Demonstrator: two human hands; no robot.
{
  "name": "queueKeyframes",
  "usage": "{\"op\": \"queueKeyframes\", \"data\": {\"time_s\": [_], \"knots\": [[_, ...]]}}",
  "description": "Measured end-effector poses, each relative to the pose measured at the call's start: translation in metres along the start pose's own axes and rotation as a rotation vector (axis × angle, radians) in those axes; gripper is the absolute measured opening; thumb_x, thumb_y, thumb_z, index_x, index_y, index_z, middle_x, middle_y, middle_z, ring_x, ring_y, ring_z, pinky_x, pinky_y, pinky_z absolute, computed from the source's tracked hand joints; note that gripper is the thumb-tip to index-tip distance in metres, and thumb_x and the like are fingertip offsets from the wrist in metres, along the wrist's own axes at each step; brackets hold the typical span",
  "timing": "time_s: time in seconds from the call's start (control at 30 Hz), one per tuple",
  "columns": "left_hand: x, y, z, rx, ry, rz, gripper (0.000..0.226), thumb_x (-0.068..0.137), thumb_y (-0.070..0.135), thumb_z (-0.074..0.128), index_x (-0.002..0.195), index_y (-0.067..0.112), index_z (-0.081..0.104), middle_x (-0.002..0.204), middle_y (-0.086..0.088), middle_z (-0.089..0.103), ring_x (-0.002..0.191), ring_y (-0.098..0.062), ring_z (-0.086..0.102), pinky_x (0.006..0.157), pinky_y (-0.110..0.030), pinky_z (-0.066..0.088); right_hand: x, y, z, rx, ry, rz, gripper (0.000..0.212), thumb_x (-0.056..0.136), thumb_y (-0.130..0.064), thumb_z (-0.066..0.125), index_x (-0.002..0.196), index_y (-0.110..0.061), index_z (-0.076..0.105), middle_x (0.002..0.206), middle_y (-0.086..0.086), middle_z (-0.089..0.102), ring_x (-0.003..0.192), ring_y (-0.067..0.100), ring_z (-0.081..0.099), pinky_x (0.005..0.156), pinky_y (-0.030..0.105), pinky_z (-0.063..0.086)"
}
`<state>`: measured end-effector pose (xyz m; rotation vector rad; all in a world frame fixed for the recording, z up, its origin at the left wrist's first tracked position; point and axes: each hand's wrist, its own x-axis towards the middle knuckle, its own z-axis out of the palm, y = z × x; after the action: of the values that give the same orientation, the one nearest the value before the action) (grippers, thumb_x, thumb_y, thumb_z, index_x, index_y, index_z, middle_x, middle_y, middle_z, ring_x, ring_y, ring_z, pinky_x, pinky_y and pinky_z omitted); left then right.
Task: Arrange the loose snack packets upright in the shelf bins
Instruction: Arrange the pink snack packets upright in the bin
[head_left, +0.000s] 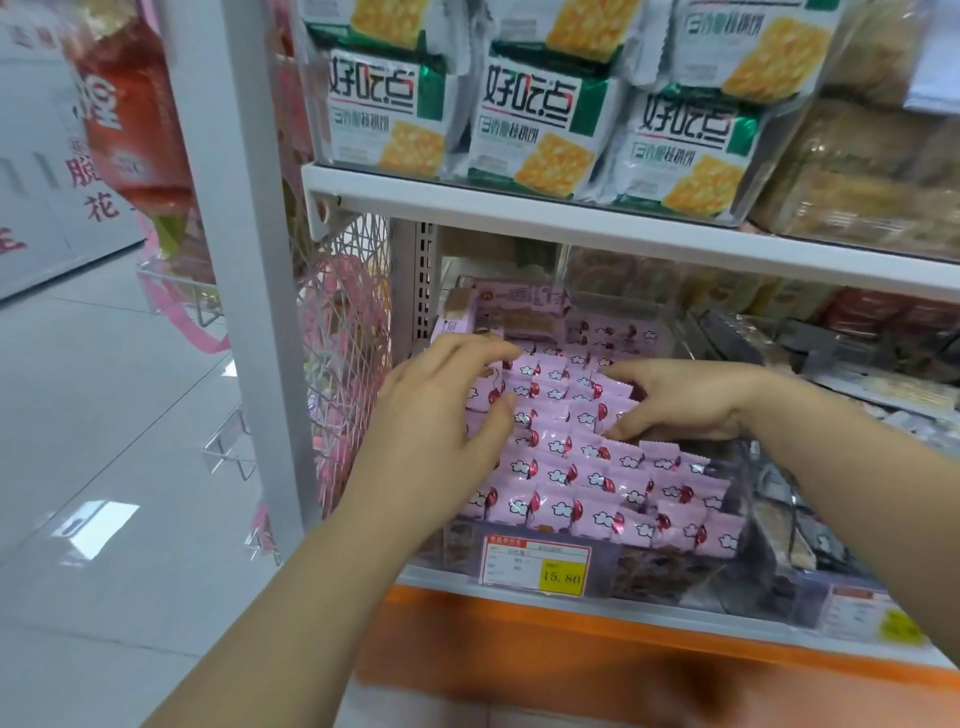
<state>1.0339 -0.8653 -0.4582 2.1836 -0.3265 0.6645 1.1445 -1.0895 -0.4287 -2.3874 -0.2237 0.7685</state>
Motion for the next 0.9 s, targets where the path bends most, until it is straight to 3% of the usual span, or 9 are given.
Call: {"op": "queueKeyframes", "data": {"time_s": [0.07, 0.13, 0.3, 0.47, 0.53, 0.6, 0.7, 0.8, 0.9], "knots": [[0.0, 0.0, 0.0, -0.004, 0.0, -0.002, 0.035, 0.087, 0.032, 0.05, 0.122, 0.03, 0.058, 0.118, 0.018, 0.053, 0.111, -0.006, 0.051, 0.091, -0.049, 0.048, 0.002, -0.002, 0.007, -0.331, 0.106, 0.016, 0.078, 0.087, -0.016, 0.066, 0.15, -0.02, 0.02, 0.154, 0.004, 0.029, 0.131, 0.022, 0.042, 0.11, 0.035, 0.034], [-0.001, 0.0, 0.0, 0.005, 0.0, -0.001, 0.035, 0.088, 0.032, 0.05, 0.122, 0.03, 0.058, 0.118, 0.018, 0.052, 0.11, -0.006, 0.052, 0.09, -0.049, 0.048, 0.002, -0.006, 0.012, -0.461, 0.153, 0.007, 0.078, 0.09, -0.021, 0.062, 0.151, -0.023, 0.013, 0.155, 0.005, 0.025, 0.13, 0.024, 0.042, 0.108, 0.034, 0.035], [-0.002, -0.003, -0.002, 0.018, 0.004, -0.003, 0.033, 0.091, 0.024, 0.057, 0.123, 0.029, 0.058, 0.119, 0.016, 0.053, 0.101, -0.009, 0.055, 0.09, -0.051, 0.048, -0.004, -0.007, 0.008, -0.447, 0.189, -0.007, 0.085, 0.085, -0.026, 0.069, 0.151, -0.02, 0.016, 0.157, 0.001, 0.021, 0.14, 0.023, 0.029, 0.114, 0.032, 0.025], [-0.001, -0.005, -0.01, 0.024, 0.028, -0.011, 0.033, 0.09, 0.026, 0.055, 0.123, 0.031, 0.057, 0.114, 0.022, 0.049, 0.106, -0.006, 0.052, 0.093, -0.047, 0.047, -0.016, -0.014, 0.0, -0.456, 0.25, -0.017, 0.09, 0.078, -0.032, 0.076, 0.149, -0.019, 0.022, 0.153, 0.003, 0.03, 0.135, 0.023, 0.038, 0.111, 0.033, 0.031], [0.001, -0.006, -0.014, 0.029, 0.059, -0.014, 0.033, 0.087, 0.029, 0.052, 0.12, 0.03, 0.059, 0.112, 0.02, 0.05, 0.104, -0.001, 0.05, 0.097, -0.039, 0.043, -0.021, -0.021, -0.001, -0.496, 0.342, -0.07, 0.085, 0.079, -0.033, 0.074, 0.148, -0.017, 0.027, 0.152, 0.003, 0.033, 0.134, 0.022, 0.039, 0.11, 0.03, 0.031], [0.002, -0.008, -0.017, 0.03, 0.095, -0.021, 0.031, 0.086, 0.027, 0.054, 0.117, 0.026, 0.061, 0.109, 0.017, 0.051, 0.099, 0.006, 0.046, 0.092, -0.024, 0.037, -0.027, -0.033, 0.005, -0.547, 0.446, -0.193, 0.074, 0.082, -0.032, 0.07, 0.145, -0.017, 0.034, 0.15, 0.002, 0.038, 0.134, 0.019, 0.039, 0.109, 0.028, 0.031], [0.004, -0.011, -0.02, 0.07, 0.108, -0.062, 0.03, 0.09, 0.016, 0.06, 0.119, 0.021, 0.061, 0.11, 0.015, 0.051, 0.096, 0.01, 0.039, 0.086, -0.013, 0.029, -0.034, -0.057, 0.026, -0.531, 0.455, -0.411, 0.062, 0.086, -0.03, 0.067, 0.141, -0.026, 0.039, 0.145, -0.005, 0.042, 0.13, 0.014, 0.041, 0.104, 0.025, 0.031], [0.004, -0.015, -0.02, 0.102, 0.068, -0.118, 0.038, 0.09, 0.017, 0.06, 0.127, 0.023, 0.056, 0.123, 0.007, 0.052, 0.104, 0.002, 0.043, 0.086, -0.012, 0.027, -0.03, -0.073, 0.046, -0.468, 0.356, -0.511, 0.068, 0.086, -0.032, 0.067, 0.144, -0.03, 0.031, 0.146, -0.005, 0.035, 0.128, 0.012, 0.04, 0.097, 0.019, 0.028], [0.003, -0.021, -0.018, 0.095, -0.028, -0.189, 0.052, 0.09, 0.022, 0.06, 0.139, 0.027, 0.044, 0.139, 0.004, 0.045, 0.124, -0.013, 0.044, 0.095, -0.021, 0.031, -0.02, -0.08, 0.054, -0.393, 0.325, -0.549, 0.08, 0.083, -0.029, 0.07, 0.147, -0.034, 0.022, 0.149, -0.002, 0.028, 0.135, 0.013, 0.031, 0.101, 0.019, 0.025]]}}
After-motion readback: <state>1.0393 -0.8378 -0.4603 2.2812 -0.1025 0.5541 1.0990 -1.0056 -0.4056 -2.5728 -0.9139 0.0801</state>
